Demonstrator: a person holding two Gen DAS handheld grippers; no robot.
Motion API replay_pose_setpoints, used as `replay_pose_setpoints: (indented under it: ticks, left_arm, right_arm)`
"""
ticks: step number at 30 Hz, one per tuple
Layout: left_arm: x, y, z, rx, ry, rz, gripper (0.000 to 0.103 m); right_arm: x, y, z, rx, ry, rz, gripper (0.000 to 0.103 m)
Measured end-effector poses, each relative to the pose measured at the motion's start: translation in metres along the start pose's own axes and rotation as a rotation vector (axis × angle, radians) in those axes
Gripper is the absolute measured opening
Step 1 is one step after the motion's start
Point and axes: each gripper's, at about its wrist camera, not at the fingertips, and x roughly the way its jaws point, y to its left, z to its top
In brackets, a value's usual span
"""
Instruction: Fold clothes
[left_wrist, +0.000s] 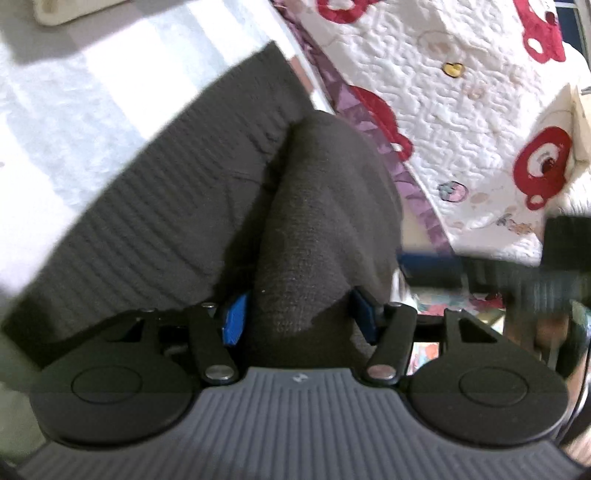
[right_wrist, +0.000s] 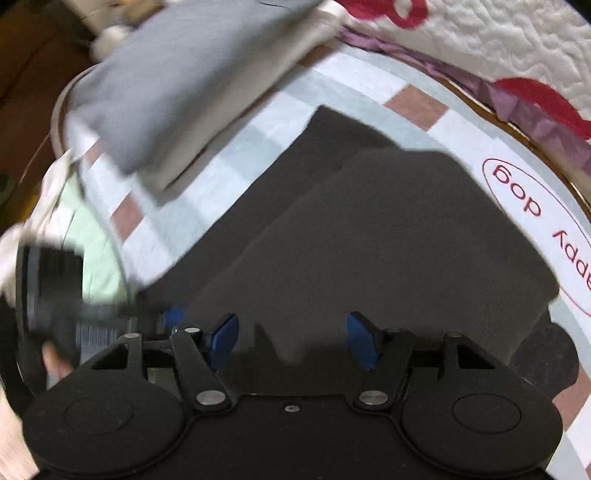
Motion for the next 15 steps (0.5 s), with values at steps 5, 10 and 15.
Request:
replay_pose_setpoints:
  ticks: [5, 10, 15]
  left_arm:
    - [0.005, -0.001, 0.0, 0.0, 0.011, 0.0, 0.058]
    - [0.009, -0.001, 0.0, 0.0, 0.022, -0.001, 0.058]
    - [0.008, -0.012, -0.007, 0.06, 0.022, 0.025, 0.06]
  right_arm:
    - [0.008, 0.019, -0.093, -0.099, -0.184, -0.032, 0.07]
    - [0.056, 0.053, -0.143, -0.401, -0.17, -0.186, 0.072]
    - [0.019, 0.018, -0.107, -0.219, -0.218, -0.078, 0.07]
